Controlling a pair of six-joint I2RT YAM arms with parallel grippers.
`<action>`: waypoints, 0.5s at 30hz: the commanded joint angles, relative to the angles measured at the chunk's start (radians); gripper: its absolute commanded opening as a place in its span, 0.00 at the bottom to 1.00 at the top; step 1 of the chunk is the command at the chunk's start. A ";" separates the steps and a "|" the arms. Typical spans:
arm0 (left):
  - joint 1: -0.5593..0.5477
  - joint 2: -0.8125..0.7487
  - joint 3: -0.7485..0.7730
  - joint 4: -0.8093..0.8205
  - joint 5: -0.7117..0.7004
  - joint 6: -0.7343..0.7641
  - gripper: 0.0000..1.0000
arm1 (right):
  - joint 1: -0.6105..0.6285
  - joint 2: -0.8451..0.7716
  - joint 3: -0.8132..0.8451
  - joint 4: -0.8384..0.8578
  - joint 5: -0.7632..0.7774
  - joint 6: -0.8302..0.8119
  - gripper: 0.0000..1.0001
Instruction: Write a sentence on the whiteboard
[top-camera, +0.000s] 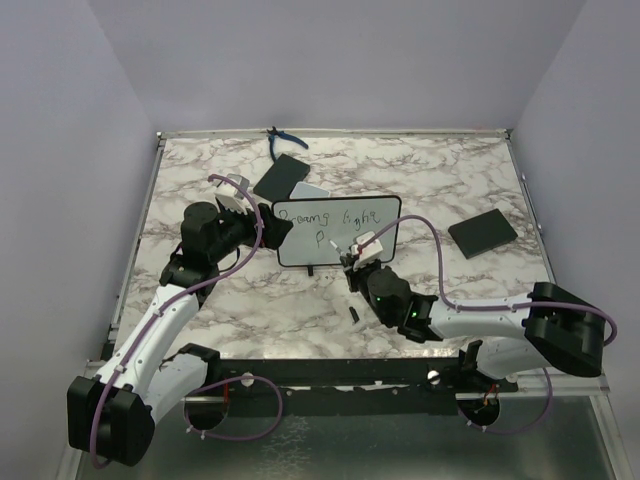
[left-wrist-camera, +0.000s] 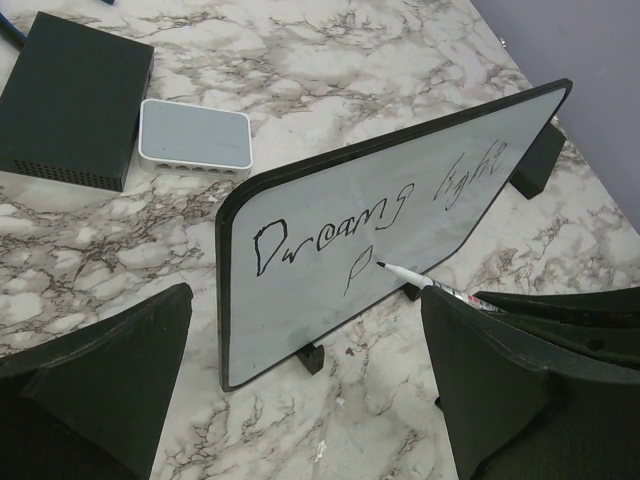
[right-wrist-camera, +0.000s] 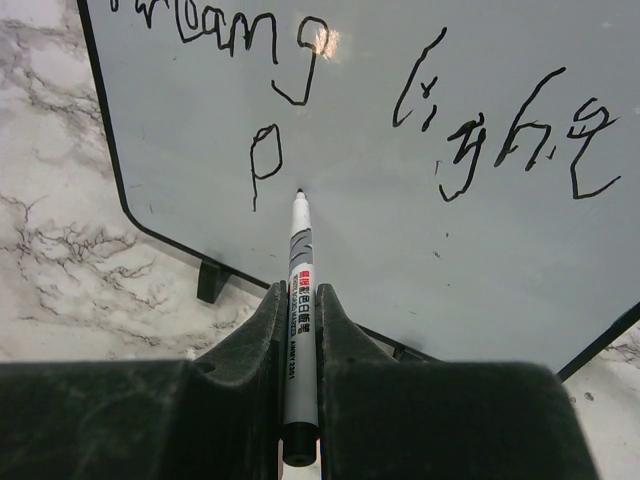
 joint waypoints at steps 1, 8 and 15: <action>0.005 -0.001 0.001 -0.002 -0.010 0.013 0.97 | -0.013 0.019 0.033 0.042 0.021 -0.018 0.01; 0.005 -0.003 0.001 -0.002 -0.011 0.014 0.97 | -0.014 0.049 0.050 0.026 -0.015 -0.014 0.01; 0.005 -0.004 0.003 -0.002 -0.010 0.015 0.97 | -0.014 0.062 0.047 -0.007 -0.034 0.011 0.01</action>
